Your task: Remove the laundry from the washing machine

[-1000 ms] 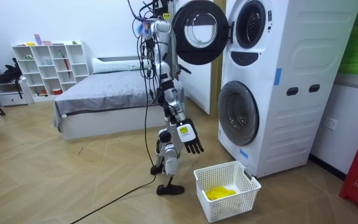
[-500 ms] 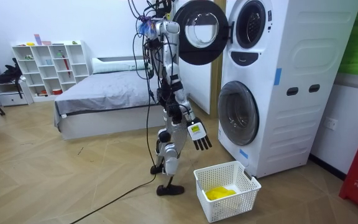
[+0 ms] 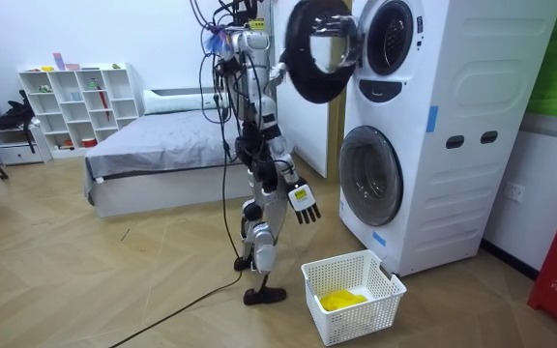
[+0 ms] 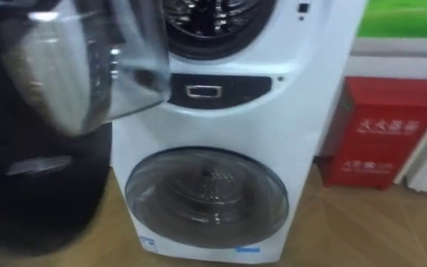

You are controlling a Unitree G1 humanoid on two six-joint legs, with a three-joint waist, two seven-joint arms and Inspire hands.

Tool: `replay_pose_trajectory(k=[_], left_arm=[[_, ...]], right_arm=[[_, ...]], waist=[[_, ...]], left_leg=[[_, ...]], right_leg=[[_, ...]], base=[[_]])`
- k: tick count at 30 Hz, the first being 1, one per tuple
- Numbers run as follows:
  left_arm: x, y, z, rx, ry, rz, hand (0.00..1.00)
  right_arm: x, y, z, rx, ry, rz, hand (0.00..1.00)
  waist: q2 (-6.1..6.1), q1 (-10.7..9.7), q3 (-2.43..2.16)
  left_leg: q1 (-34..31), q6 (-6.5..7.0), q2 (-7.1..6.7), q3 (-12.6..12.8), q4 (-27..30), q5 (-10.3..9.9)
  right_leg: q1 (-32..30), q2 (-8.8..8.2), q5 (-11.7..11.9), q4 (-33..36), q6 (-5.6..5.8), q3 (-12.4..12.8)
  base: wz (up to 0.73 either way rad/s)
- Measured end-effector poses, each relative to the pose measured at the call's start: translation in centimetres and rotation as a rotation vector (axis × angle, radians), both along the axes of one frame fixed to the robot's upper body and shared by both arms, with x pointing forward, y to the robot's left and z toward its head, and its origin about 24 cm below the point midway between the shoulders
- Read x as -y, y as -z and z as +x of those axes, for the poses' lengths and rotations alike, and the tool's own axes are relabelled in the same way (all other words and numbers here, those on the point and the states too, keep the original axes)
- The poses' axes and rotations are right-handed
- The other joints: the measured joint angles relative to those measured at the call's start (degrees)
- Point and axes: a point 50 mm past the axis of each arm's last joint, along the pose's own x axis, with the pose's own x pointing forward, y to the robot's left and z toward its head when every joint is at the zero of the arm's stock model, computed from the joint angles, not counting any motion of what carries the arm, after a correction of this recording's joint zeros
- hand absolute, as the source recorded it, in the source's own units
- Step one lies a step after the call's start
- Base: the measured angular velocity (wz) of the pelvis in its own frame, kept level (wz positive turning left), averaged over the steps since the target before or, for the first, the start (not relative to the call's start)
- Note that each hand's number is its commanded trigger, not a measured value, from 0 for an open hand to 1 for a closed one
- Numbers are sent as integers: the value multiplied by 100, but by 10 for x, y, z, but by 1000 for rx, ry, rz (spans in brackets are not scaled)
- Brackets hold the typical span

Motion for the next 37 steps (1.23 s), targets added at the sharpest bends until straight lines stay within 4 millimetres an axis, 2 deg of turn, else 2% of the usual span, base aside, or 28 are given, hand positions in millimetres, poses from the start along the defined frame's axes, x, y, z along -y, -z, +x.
replay_pose_trajectory(k=[1, 5, 6, 8, 11, 13, 16, 20, 23, 24, 26, 29, 31, 32, 33, 35, 37], left_arm=[[11, 0, 5, -17, 71, 9, 0], [48, 15, 20, -128, 330, 53, 0], [59, 27, 22, -193, 410, 40, 0], [77, 49, 24, -315, 524, 16, 0], [89, 68, 23, -421, 607, 38, 0], [89, 80, 25, -478, 614, 47, 0], [86, 99, 27, -574, 608, 68, 0], [74, 126, 25, -698, 563, 111, 0], [57, 162, 10, -857, 503, 132, 0], [50, 181, 2, -940, 478, 126, 0], [32, 215, -22, -1109, 416, 92, 0], [11, 248, -50, -1279, 327, 31, 0], [-15, 274, -84, -1431, 206, -29, 0], [-28, 281, -100, -1483, 143, -61, 0], [-35, 285, -107, -1510, 112, -74, 0], [-60, 298, -140, -1632, -14, -129, 0], [-70, 303, -161, -1689, -91, -163, 0]], right_arm=[[-3, 1, 0, -3, -10, 9, 0], [-5, 2, -1, -20, -16, 25, 0], [-5, 1, 3, -13, -22, 26, 0], [-6, 1, 6, -14, -35, 26, 0], [-7, 1, 9, -8, -36, 33, 0], [-7, 1, 8, -10, -37, 41, 0], [-9, 1, 8, -12, -49, 63, 0], [-9, 1, 6, -17, -54, 71, 0], [-8, 2, 3, -22, -34, 75, 0], [-7, 2, 2, -25, -28, 76, 0], [-7, 2, -1, -25, -13, 78, 0], [-6, 2, -6, -26, 1, 80, 0], [-2, 2, -14, -32, 25, 74, 0], [-1, 2, -19, -36, 38, 70, 0], [0, 2, -21, -38, 50, 69, 0], [0, 3, -25, -43, 64, 75, 0], [0, 3, -27, -44, 67, 76, 0]], waist=[[1, -142, -4], [1, -304, -4], [1, -422, -4], [-3, -524, -1], [-32, -594, 17], [-87, -619, 29], [-146, -613, 23], [-168, -543, 8], [-155, -447, -2], [-149, -427, -7], [-144, -423, -28], [-125, -324, -50], [-119, -212, -70], [-76, -149, -83], [-68, -105, -80], [-77, 36, -87], [-89, 58, -87]], left_leg=[[28, 2, 1, 36, -31, 1], [144, 3, 29, 274, -88, 1], [189, 3, 28, 320, -110, 1], [293, 3, 54, 441, -189, 1], [315, 3, 60, 511, -196, 1], [349, 3, 66, 527, -198, 1], [335, 1, 88, 566, -199, 0], [363, -9, 116, 615, -220, -6], [402, -8, 131, 651, -219, -6], [402, -9, 133, 651, -220, -6], [402, -10, 136, 650, -222, -7], [459, -14, 137, 654, -265, -9], [583, -70, 161, 701, -307, -52], [602, -77, 211, 704, -317, -145], [614, -80, 226, 709, -326, -183], [631, -80, 229, 729, -332, -183], [633, -80, 228, 732, -334, -185]], right_leg=[[0, -5, 2, 8, 2, 14], [3, 0, 1, 70, 5, 200], [-1, 1, 0, 70, 5, 281], [-19, 17, 0, 66, 6, 366], [-75, 30, 0, 73, 6, 493], [-56, 39, 0, 74, 6, 499], [-79, 64, 0, 75, 5, 507], [-73, 91, 2, 77, 3, 510], [-57, 102, 3, 85, 0, 512], [-52, 107, 3, 84, 0, 507], [-54, 111, 5, 78, -5, 501], [-39, 116, 5, 76, -6, 506], [21, 144, 4, 68, -8, 539], [28, 196, 3, 68, -12, 542], [29, 212, 3, 68, -13, 552], [58, 219, 11, 70, -25, 572], [66, 220, 11, 66, -25, 571]], base=[[-17], [-33], [-36], [-41], [-31], [-19], [-1], [0], [-11], [0], [0], [-3], [-12], [-7], [-8], [-7], [0]])
